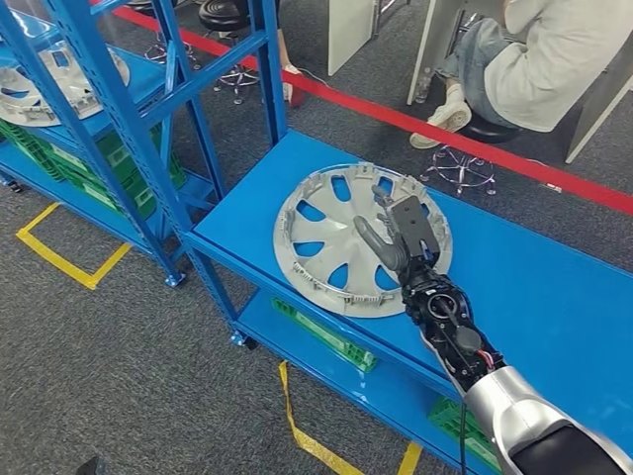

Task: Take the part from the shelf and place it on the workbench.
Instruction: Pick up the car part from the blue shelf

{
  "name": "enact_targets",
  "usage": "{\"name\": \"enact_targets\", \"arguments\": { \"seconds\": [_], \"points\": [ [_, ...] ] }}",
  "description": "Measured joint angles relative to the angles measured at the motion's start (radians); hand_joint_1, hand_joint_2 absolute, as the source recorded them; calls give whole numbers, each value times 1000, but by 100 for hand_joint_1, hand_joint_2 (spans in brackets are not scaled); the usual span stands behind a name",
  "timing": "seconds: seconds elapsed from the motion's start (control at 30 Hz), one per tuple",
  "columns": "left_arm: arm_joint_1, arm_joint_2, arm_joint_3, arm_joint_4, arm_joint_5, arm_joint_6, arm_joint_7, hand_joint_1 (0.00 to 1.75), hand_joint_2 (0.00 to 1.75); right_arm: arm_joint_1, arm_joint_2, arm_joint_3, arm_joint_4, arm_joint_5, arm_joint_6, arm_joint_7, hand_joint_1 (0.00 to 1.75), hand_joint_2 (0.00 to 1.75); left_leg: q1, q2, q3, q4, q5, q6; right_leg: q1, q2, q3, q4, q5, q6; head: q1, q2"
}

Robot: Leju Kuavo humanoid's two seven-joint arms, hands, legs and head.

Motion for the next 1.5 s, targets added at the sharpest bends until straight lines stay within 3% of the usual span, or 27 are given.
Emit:
{"name": "enact_targets", "arguments": {
  "seconds": [0.2, 0.37, 0.47, 0.57, 1.13, 1.5],
  "points": [
    [0, 0, 0, 0, -1, -3, 0, 0, 0, 2, -1, 2, 0, 54, -3, 44, 0, 175, 0, 0, 2, 0, 0, 0, -2, 0, 2, -1, 0, 12, 0, 0],
    [0, 0, 0, 0, -3, -12, 2, 0, 0, 2, -12, 30, -15, 359, 5, 262, 0, 175, 2, 0, 7, 0, 0, 0, -2, 0, 6, -1, 0, 12, -1, 0],
    [0, 0, 0, 0, -6, -19, 4, 0, 0, 2, -20, 60, -51, 582, 85, 398, 0, 175, 2, 0, 8, -1, 0, 0, -1, 0, 6, 0, 0, 11, -2, 0],
    [0, 0, 0, 0, -11, -27, 5, 0, 0, 8, -24, 91, -92, 711, 147, 460, 0, 175, 4, 1, 8, -1, 0, 0, 1, 0, 7, 0, -1, 11, -3, 0],
    [1, 3, -2, 0, -17, -42, 8, 0, 0, 73, -96, 147, -313, 762, 176, 529, 0, 175, 5, 1, 9, -1, 0, -1, 1, 0, 8, -1, -2, 10, -2, 0],
    [0, 3, -2, 0, -13, -40, 6, 0, 0, 115, -119, 120, -419, 794, 86, 523, 0, 175, 5, 1, 10, -1, 0, -1, 1, 0, 8, -1, -2, 10, -3, 0]
  ]
}}
